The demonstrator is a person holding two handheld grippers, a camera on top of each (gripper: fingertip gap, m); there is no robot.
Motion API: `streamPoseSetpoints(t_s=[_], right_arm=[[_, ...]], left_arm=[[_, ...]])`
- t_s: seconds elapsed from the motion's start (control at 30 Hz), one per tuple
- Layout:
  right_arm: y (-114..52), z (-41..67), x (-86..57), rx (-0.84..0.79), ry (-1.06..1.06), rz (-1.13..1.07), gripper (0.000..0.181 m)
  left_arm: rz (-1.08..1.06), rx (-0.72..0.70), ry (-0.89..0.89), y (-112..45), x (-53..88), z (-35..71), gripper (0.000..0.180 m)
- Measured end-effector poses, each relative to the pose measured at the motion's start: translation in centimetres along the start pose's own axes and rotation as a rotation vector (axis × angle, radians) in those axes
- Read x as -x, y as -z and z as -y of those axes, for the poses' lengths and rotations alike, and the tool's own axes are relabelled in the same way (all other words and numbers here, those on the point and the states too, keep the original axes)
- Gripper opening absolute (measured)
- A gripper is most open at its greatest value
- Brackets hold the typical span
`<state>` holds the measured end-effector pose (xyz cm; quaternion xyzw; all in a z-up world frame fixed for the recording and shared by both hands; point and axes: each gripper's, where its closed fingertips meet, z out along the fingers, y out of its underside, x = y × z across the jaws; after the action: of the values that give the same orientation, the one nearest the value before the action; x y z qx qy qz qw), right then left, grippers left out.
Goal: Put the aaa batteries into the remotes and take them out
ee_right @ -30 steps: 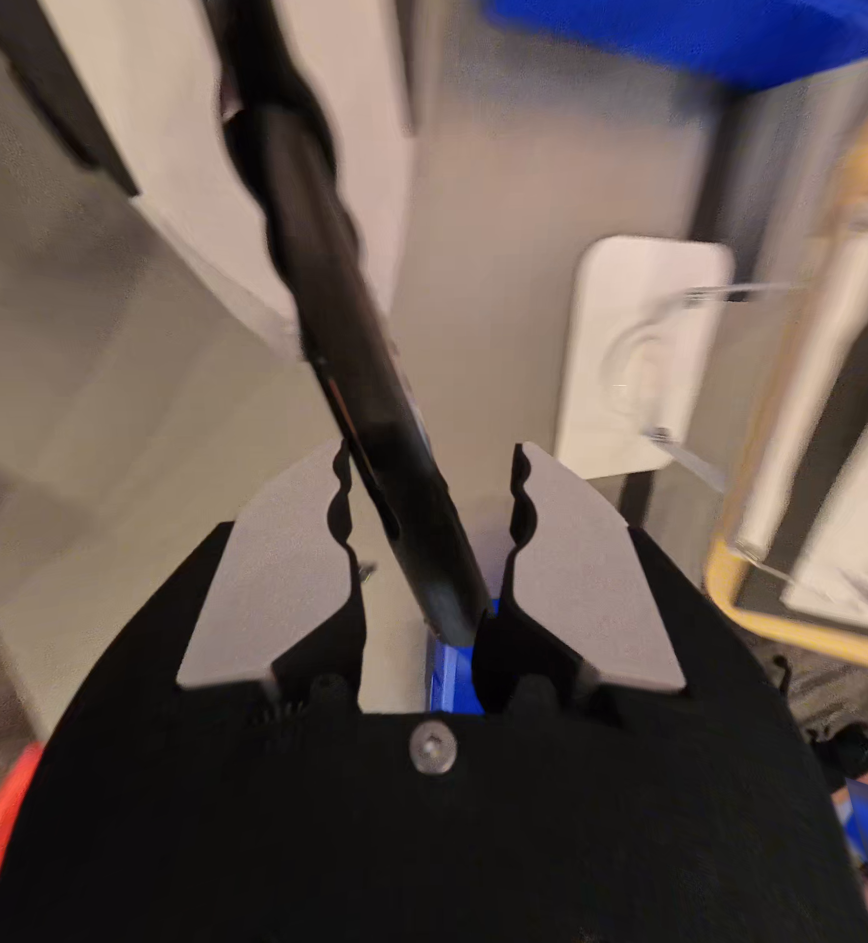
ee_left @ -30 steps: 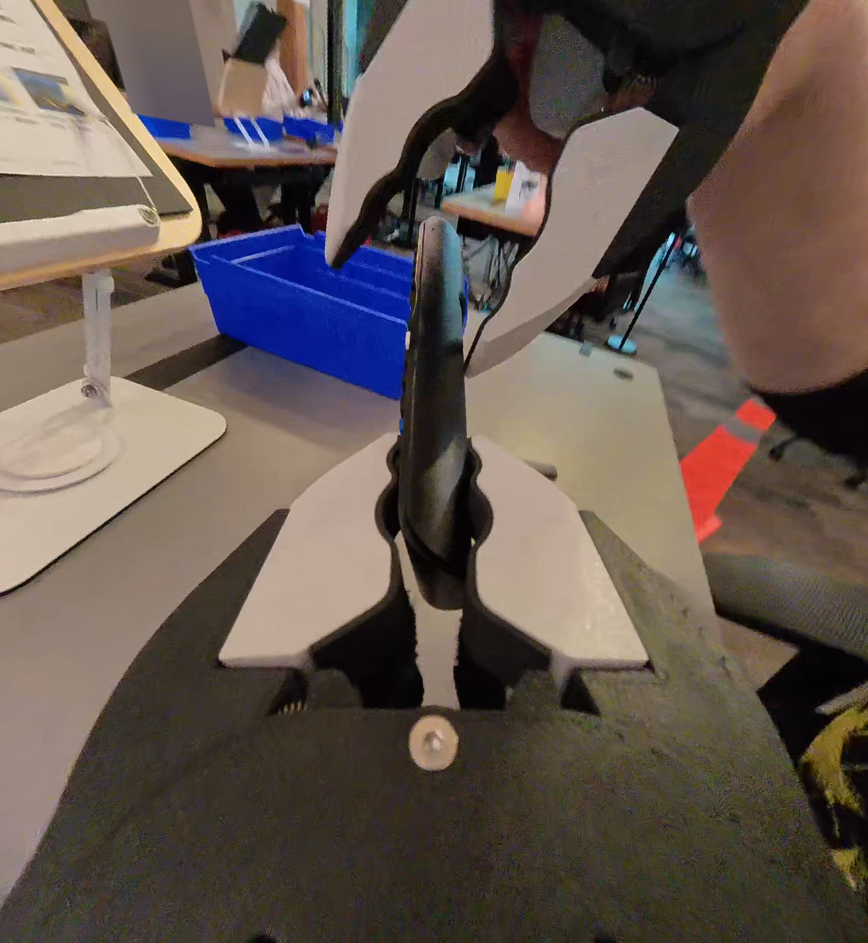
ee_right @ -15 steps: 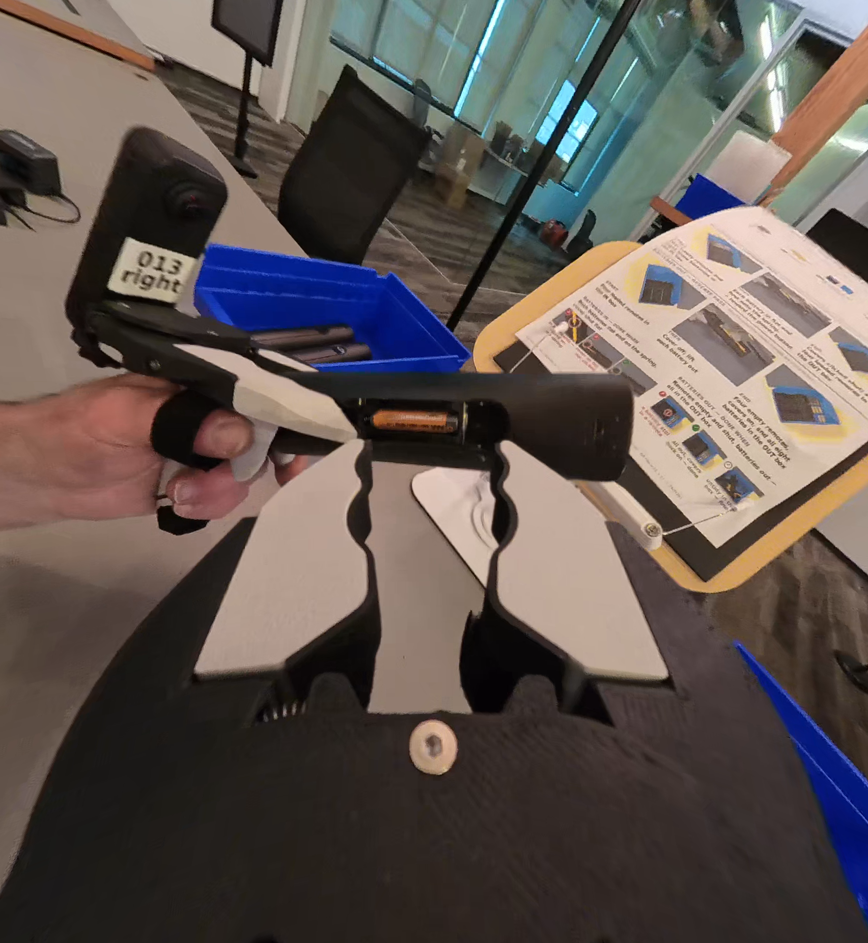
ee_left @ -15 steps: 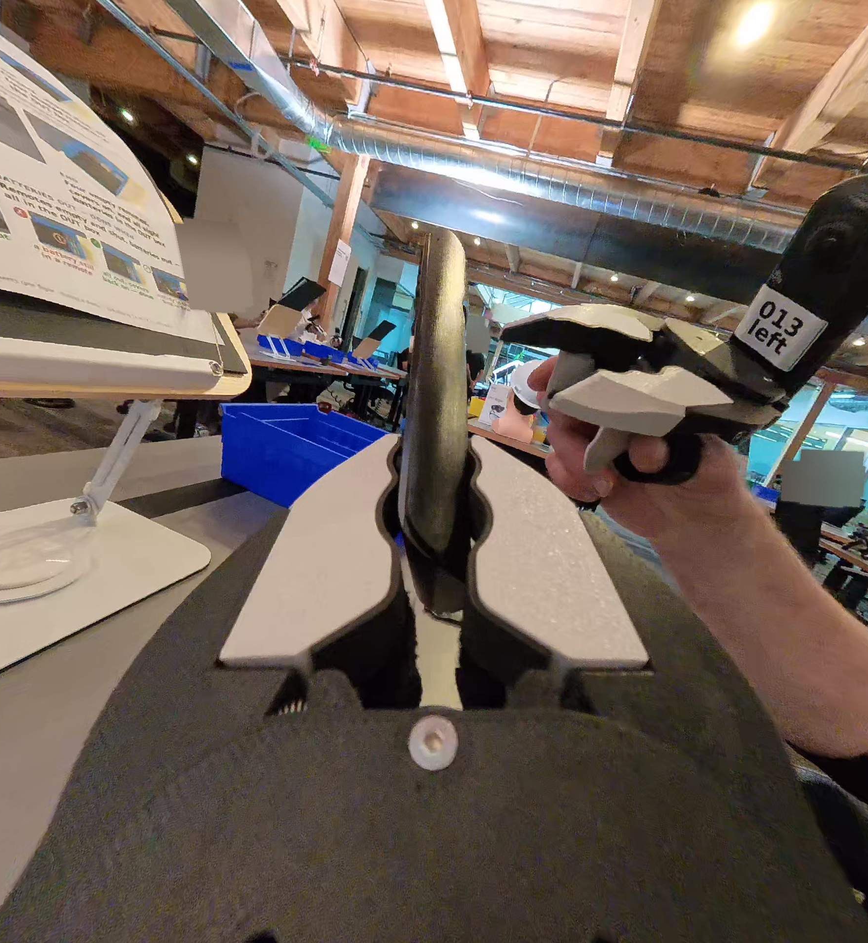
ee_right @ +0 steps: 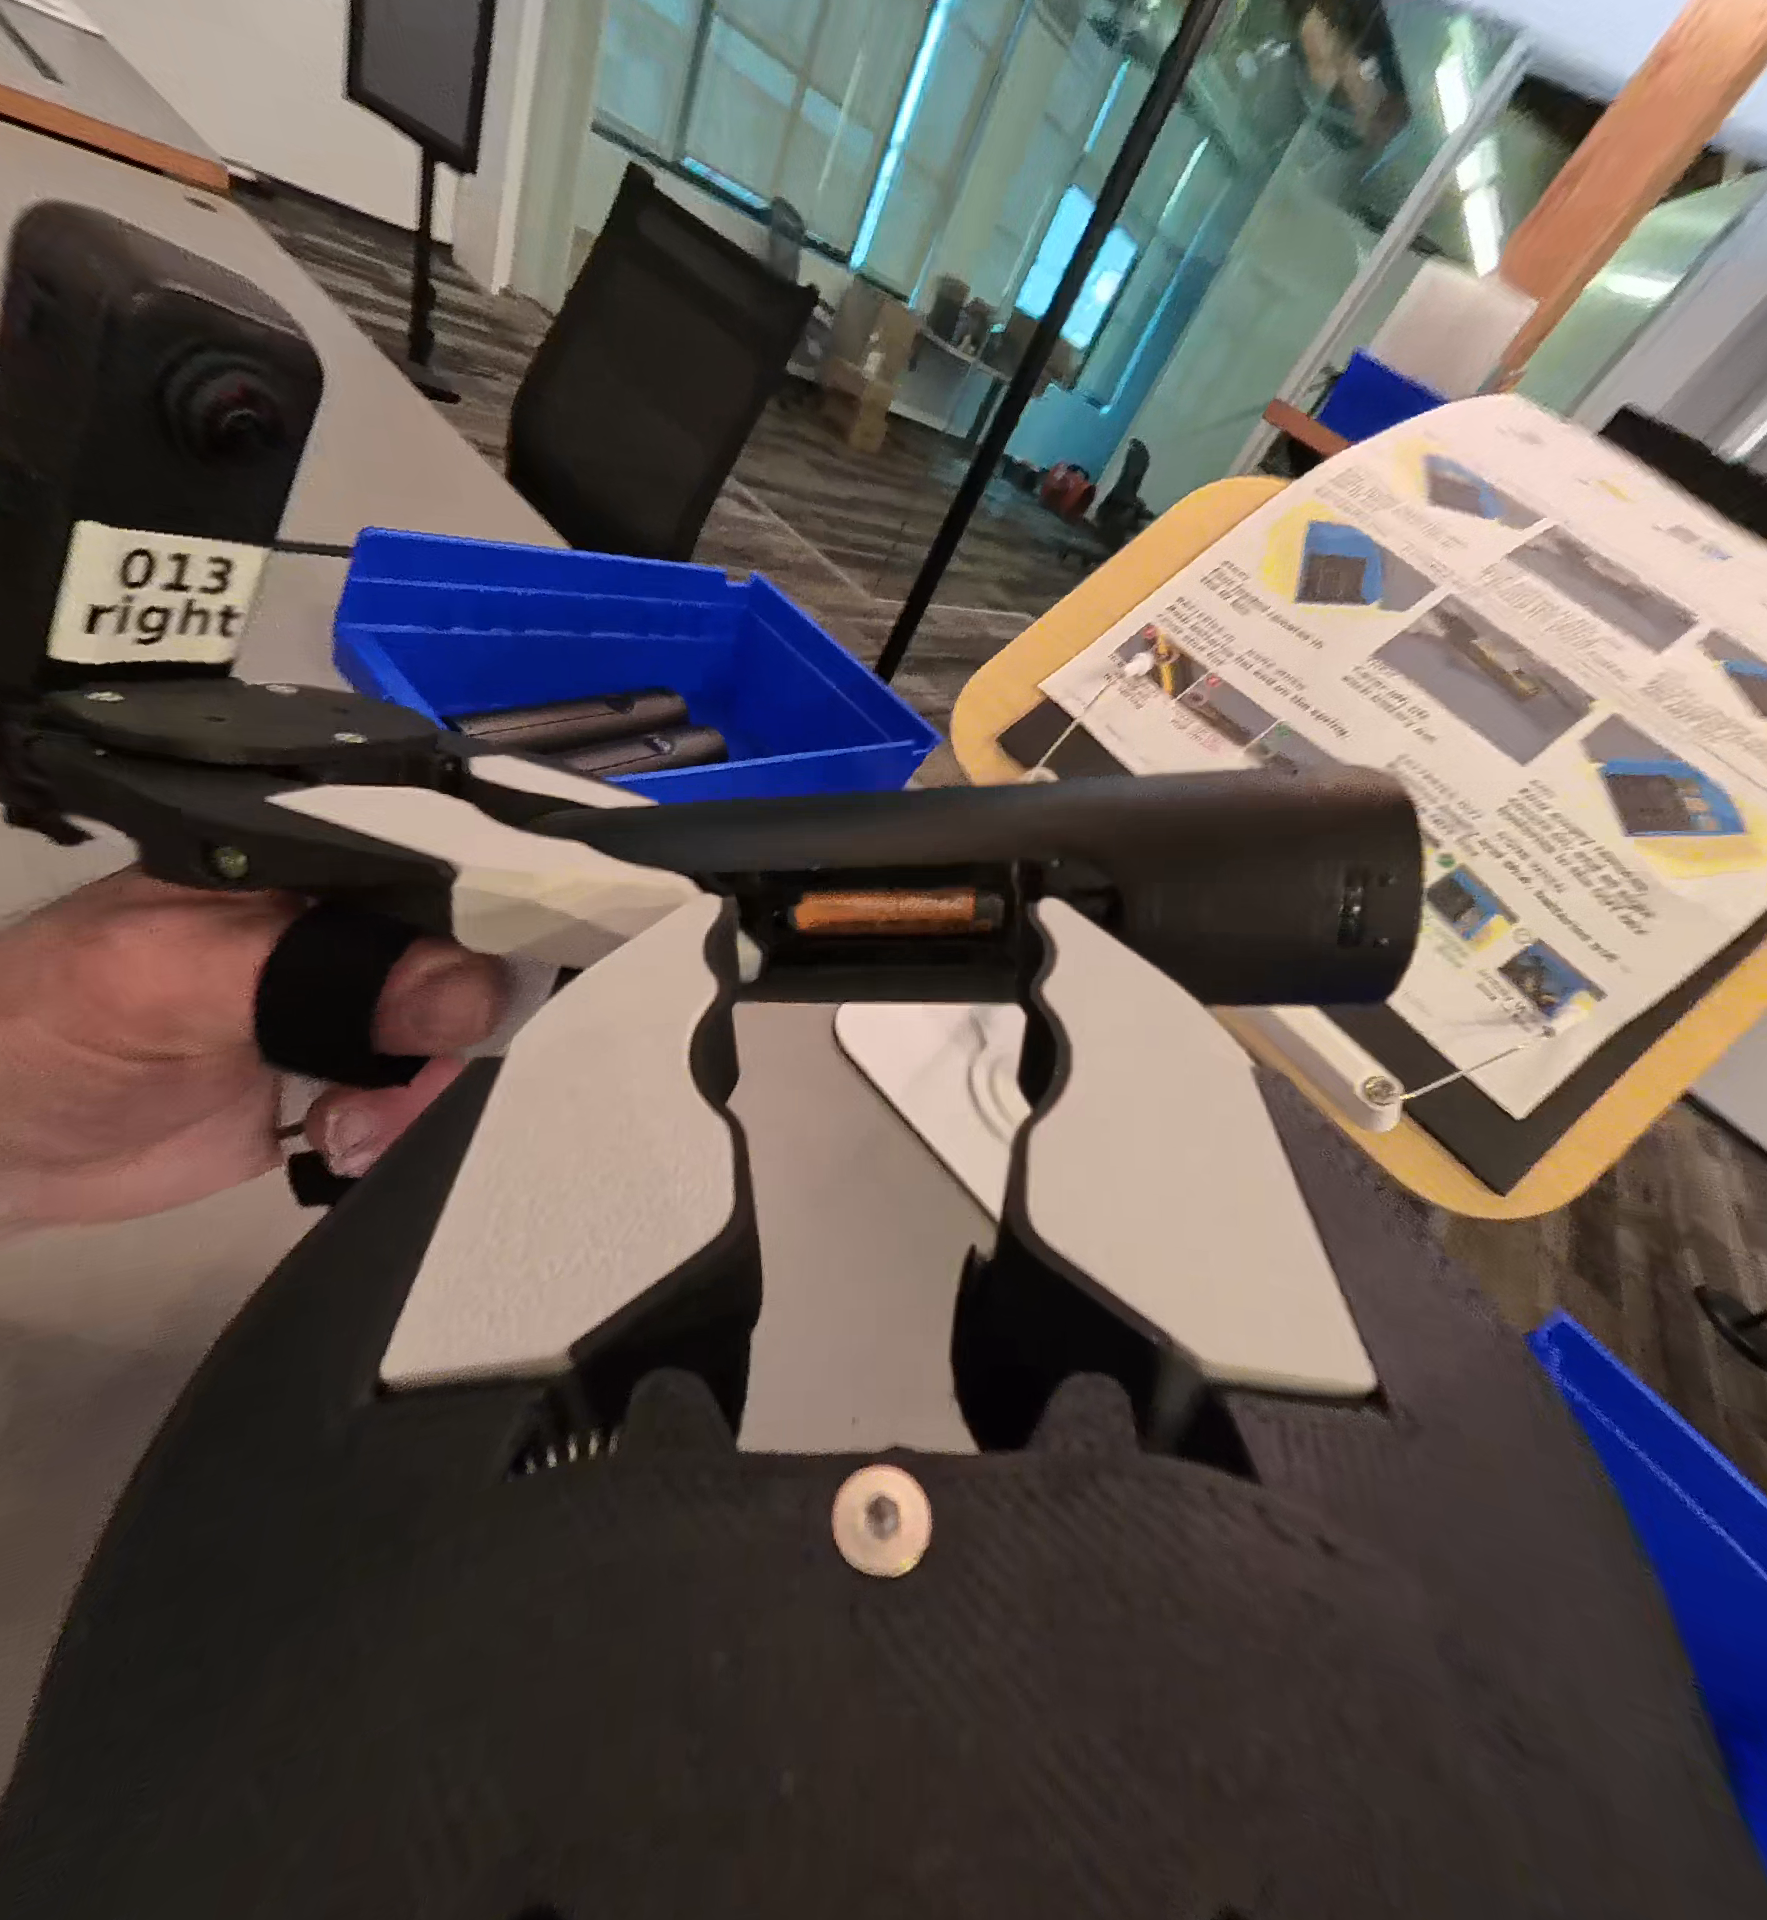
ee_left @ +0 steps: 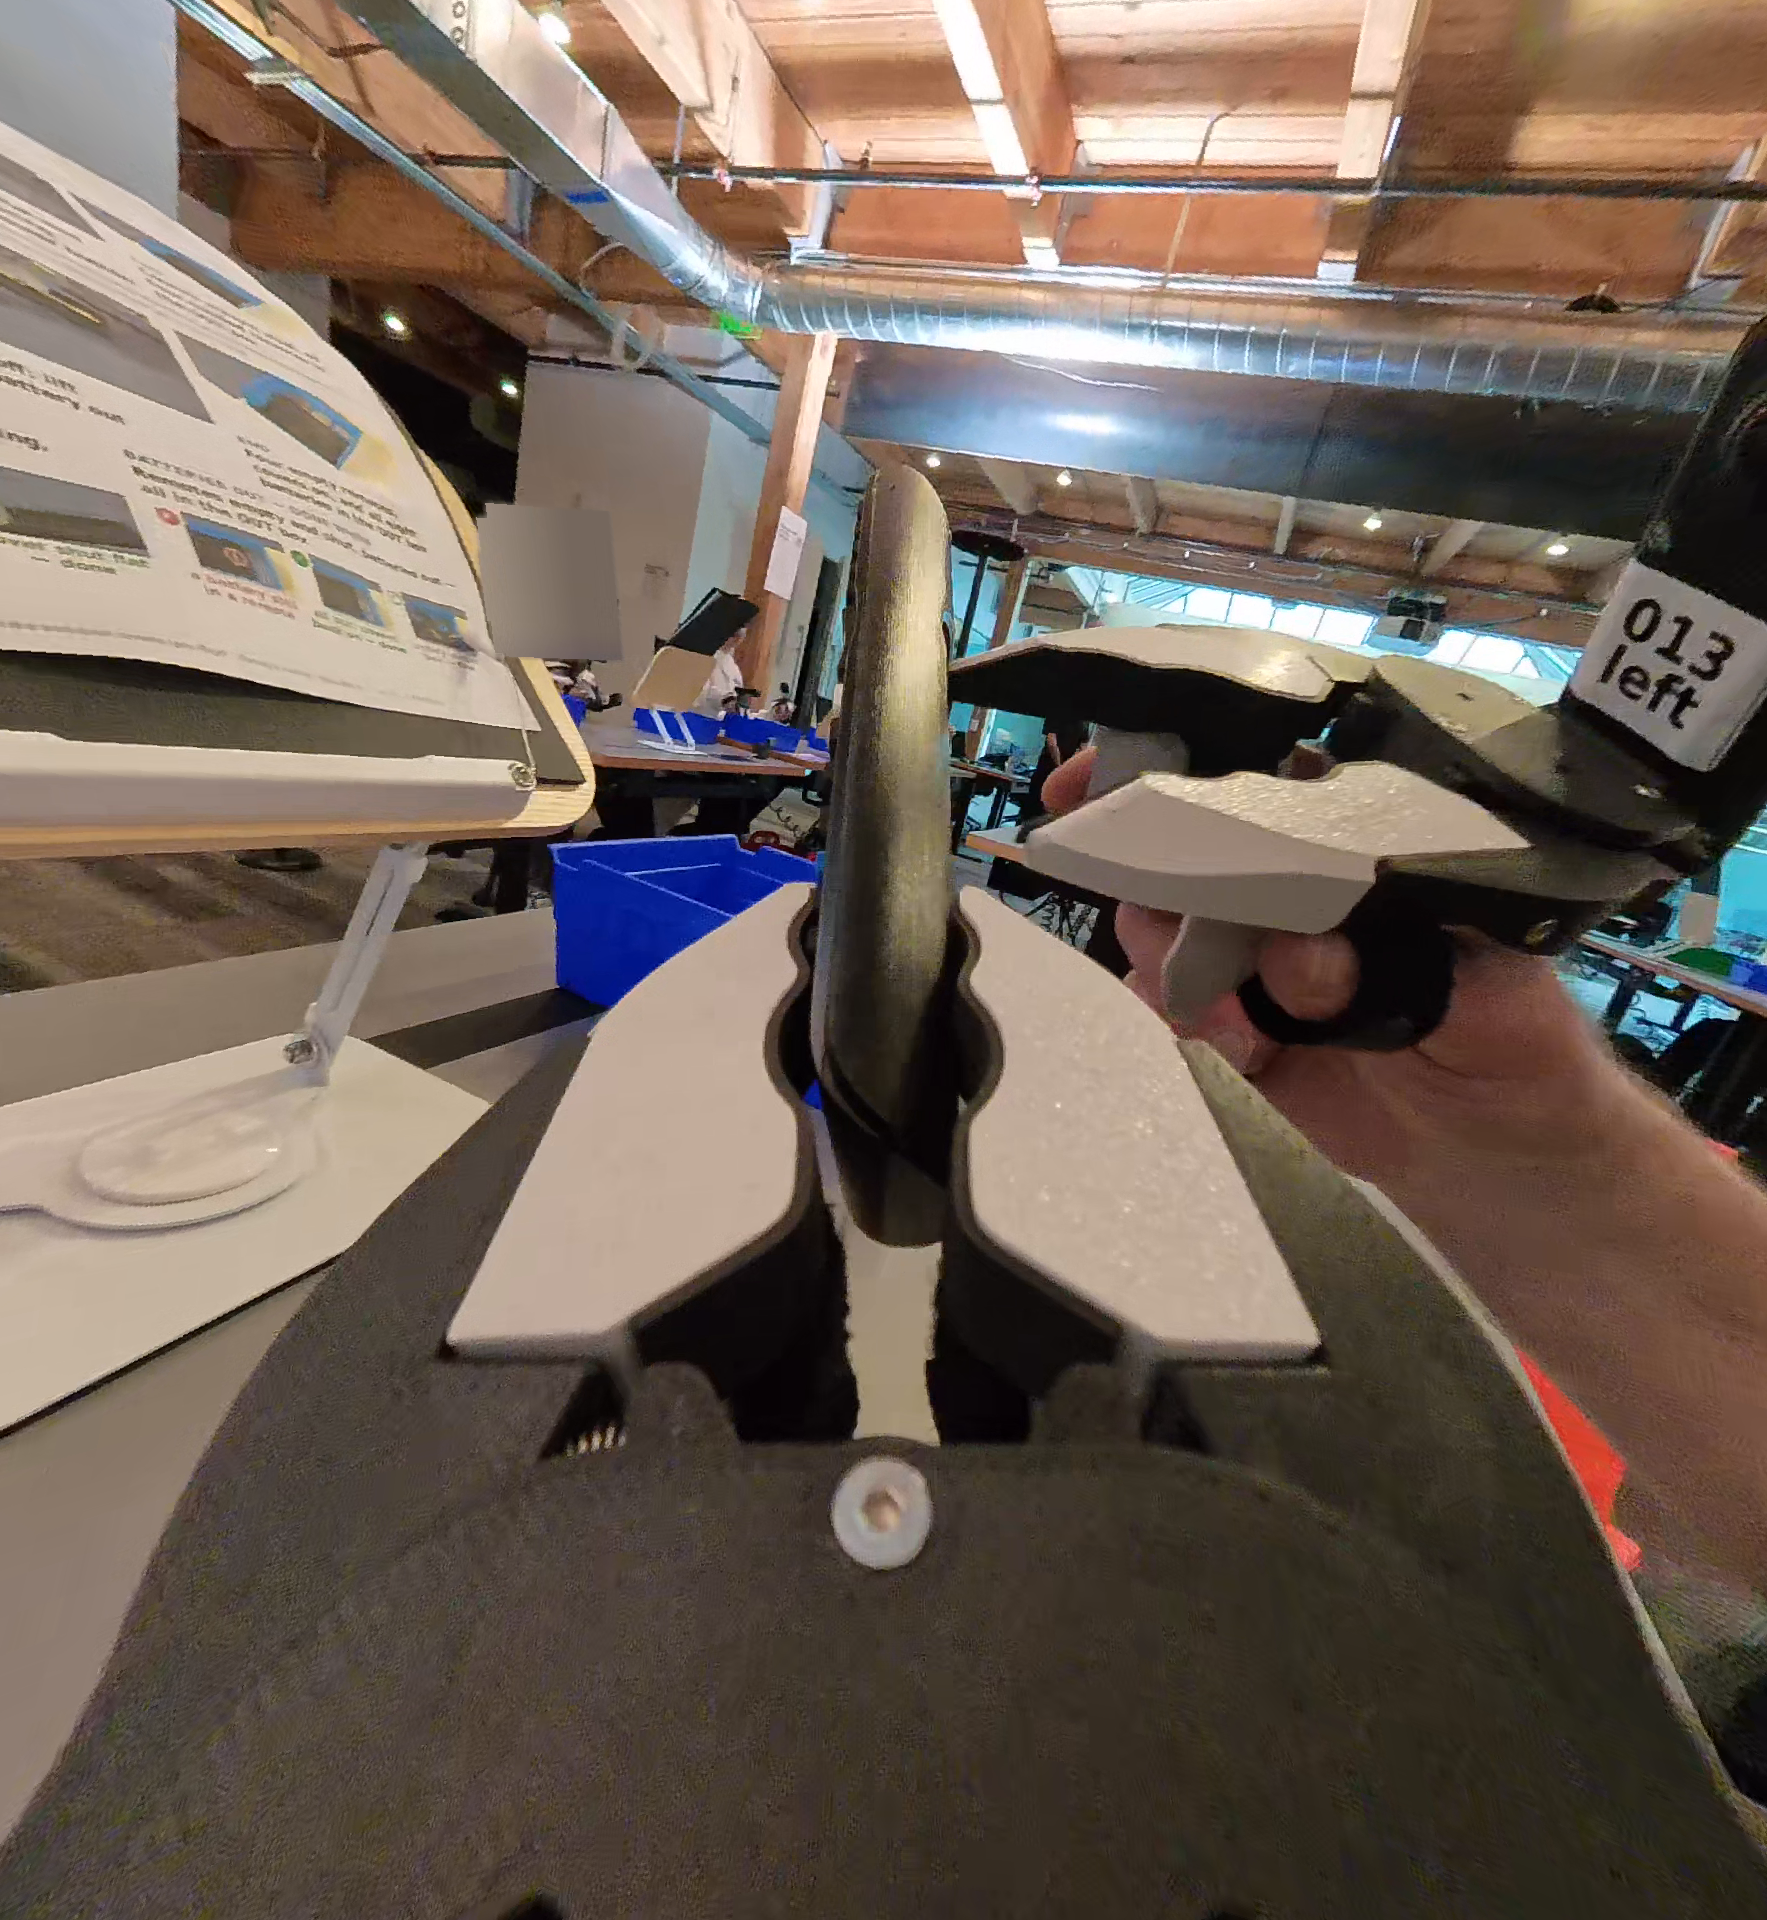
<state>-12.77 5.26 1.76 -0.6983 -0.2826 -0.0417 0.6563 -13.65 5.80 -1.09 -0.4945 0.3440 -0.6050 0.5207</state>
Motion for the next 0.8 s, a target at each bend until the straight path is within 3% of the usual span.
streamPoseSetpoints(t_s=[0.13, 0.33, 0.6, 0.7, 0.8], right_arm=[[-0.4, 0.2, 0.4, -0.014, 0.017, -0.034, 0.061], [-0.1, 1.2, 0.5, -0.06, 0.059, -0.114, 0.054], [-0.2, 1.0, 0.3, -0.078, -0.003, -0.107, 0.058], [-0.1, 1.1, 0.7, -0.087, 0.012, -0.106, 0.048], [-0.2, 1.1, 0.4, -0.083, 0.016, -0.12, 0.052]], left_arm=[[0.008, -0.024, -0.008, 0.1, -0.3, 0.4, 0.021], [0.054, -0.027, -0.053, 0.0, -0.9, 0.9, 0.02], [0.065, -0.023, -0.062, 0.0, -0.8, 0.8, 0.021], [0.079, -0.028, -0.073, 0.0, -0.9, 1.0, 0.021], [0.085, -0.03, -0.076, 0.1, -0.8, 1.1, 0.021]])
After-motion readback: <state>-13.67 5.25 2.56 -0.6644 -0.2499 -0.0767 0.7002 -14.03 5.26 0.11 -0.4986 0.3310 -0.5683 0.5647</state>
